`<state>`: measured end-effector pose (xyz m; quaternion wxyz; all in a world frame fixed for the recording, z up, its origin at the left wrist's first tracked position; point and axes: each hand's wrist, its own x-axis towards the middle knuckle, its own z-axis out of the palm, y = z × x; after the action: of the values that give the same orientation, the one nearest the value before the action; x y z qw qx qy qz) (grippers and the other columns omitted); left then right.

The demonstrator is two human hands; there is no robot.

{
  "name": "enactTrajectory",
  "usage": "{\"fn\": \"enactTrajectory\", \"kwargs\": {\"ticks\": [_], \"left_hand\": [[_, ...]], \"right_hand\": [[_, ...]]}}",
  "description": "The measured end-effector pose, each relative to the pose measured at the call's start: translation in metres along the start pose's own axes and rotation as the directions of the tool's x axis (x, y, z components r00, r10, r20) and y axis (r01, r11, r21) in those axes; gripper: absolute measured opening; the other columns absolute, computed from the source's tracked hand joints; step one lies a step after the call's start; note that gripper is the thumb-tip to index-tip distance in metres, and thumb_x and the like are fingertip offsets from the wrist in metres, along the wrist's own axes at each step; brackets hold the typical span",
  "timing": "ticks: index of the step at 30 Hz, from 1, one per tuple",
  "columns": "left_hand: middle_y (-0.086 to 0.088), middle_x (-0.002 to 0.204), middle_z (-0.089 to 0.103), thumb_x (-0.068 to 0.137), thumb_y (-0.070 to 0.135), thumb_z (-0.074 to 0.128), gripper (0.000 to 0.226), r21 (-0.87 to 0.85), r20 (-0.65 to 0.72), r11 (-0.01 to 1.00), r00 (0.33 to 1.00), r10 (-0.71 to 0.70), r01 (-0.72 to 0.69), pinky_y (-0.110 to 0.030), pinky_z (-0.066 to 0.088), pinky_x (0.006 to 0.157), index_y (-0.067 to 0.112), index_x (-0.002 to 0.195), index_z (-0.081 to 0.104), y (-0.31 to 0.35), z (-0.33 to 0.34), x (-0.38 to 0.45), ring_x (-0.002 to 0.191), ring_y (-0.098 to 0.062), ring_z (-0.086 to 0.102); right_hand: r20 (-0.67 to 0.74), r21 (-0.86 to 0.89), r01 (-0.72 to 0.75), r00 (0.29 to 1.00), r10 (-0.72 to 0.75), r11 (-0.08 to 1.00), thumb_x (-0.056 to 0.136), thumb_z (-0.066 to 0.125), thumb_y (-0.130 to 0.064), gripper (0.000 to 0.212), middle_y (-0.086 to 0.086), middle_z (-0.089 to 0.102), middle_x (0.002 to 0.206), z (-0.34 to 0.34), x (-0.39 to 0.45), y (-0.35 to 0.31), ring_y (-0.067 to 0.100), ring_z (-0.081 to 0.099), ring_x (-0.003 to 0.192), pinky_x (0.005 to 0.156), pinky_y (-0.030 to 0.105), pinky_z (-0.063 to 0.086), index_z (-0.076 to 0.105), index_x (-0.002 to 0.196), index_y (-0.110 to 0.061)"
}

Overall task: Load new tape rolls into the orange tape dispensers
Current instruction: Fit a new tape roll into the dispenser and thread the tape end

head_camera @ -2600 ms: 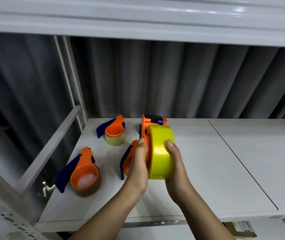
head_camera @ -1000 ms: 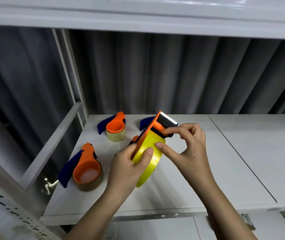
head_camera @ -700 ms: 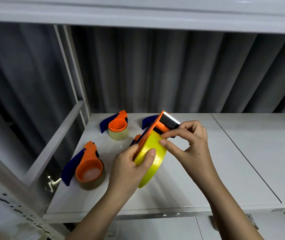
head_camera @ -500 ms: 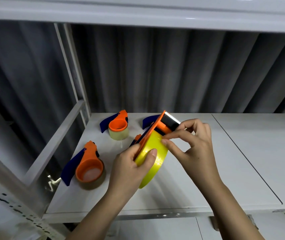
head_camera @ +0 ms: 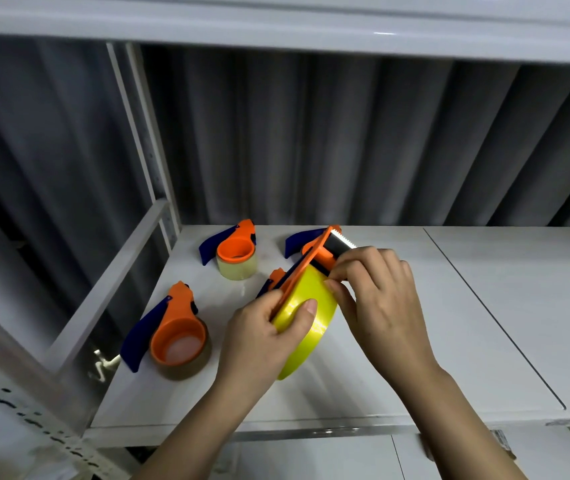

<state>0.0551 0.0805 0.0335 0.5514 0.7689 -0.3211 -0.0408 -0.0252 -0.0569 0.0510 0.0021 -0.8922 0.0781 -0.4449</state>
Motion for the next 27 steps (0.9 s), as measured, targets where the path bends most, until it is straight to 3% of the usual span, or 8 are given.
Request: {"fn": "enactTrajectory", "kwargs": {"ticks": [6, 12, 15, 21, 27], "left_hand": [[-0.015, 0.062, 0.051, 0.067, 0.069, 0.047, 0.061, 0.001, 0.013, 1.000, 1.000, 0.003, -0.003, -0.048, 0.047, 0.059, 0.008, 0.069, 0.054, -0.001, -0.001, 0.001, 0.063, -0.031, 0.052], [-0.015, 0.069, 0.065, 0.069, 0.071, 0.050, 0.063, -0.019, 0.074, 1.000, 0.997, -0.023, 0.025, -0.049, 0.054, 0.066, 0.009, 0.080, 0.060, -0.010, 0.004, 0.001, 0.068, -0.032, 0.065], [-0.012, 0.067, 0.065, 0.068, 0.071, 0.049, 0.061, 0.001, 0.071, 1.000, 0.997, -0.011, 0.011, -0.048, 0.053, 0.065, 0.011, 0.079, 0.061, -0.007, 0.004, 0.000, 0.067, -0.029, 0.065], [-0.013, 0.059, 0.045, 0.067, 0.069, 0.046, 0.061, 0.105, 0.042, 0.992, 0.997, 0.059, -0.063, -0.042, 0.044, 0.056, 0.008, 0.066, 0.048, 0.001, 0.001, -0.002, 0.059, -0.028, 0.046], [-0.011, 0.058, 0.037, 0.066, 0.068, 0.047, 0.059, 0.132, 0.034, 0.988, 0.996, 0.078, -0.082, -0.039, 0.038, 0.052, 0.010, 0.062, 0.037, 0.001, -0.001, -0.001, 0.057, -0.028, 0.040]], "right_hand": [[0.129, 0.057, -0.032, 0.991, 0.025, 0.998, 0.096, 0.044, -0.031, 0.022, -0.002, 0.057, 0.095, -0.001, 0.004, 0.008, 0.021, 0.047, 0.086, 0.071, 0.034, 0.034, 0.058, 0.089, -0.016], [0.186, 0.117, -0.128, 0.977, 0.104, 0.985, 0.096, 0.033, -0.044, 0.032, -0.009, 0.048, 0.090, -0.004, 0.001, 0.004, 0.014, 0.037, 0.085, 0.073, 0.031, 0.028, 0.053, 0.085, -0.022], [0.183, 0.071, -0.098, 0.979, 0.084, 0.993, 0.095, 0.036, -0.049, 0.033, -0.009, 0.045, 0.088, -0.002, 0.003, 0.006, 0.015, 0.038, 0.084, 0.073, 0.033, 0.029, 0.052, 0.084, -0.023], [0.171, 0.023, -0.006, 0.985, 0.002, 1.000, 0.098, 0.036, -0.040, 0.017, -0.008, 0.043, 0.091, -0.002, 0.003, 0.012, 0.016, 0.035, 0.083, 0.072, 0.031, 0.026, 0.045, 0.092, -0.027], [0.150, -0.102, 0.113, 0.984, -0.097, 0.988, 0.099, 0.037, -0.036, 0.027, -0.003, 0.046, 0.093, -0.005, 0.004, 0.013, 0.021, 0.038, 0.079, 0.068, 0.034, 0.026, 0.054, 0.088, -0.018]]}}
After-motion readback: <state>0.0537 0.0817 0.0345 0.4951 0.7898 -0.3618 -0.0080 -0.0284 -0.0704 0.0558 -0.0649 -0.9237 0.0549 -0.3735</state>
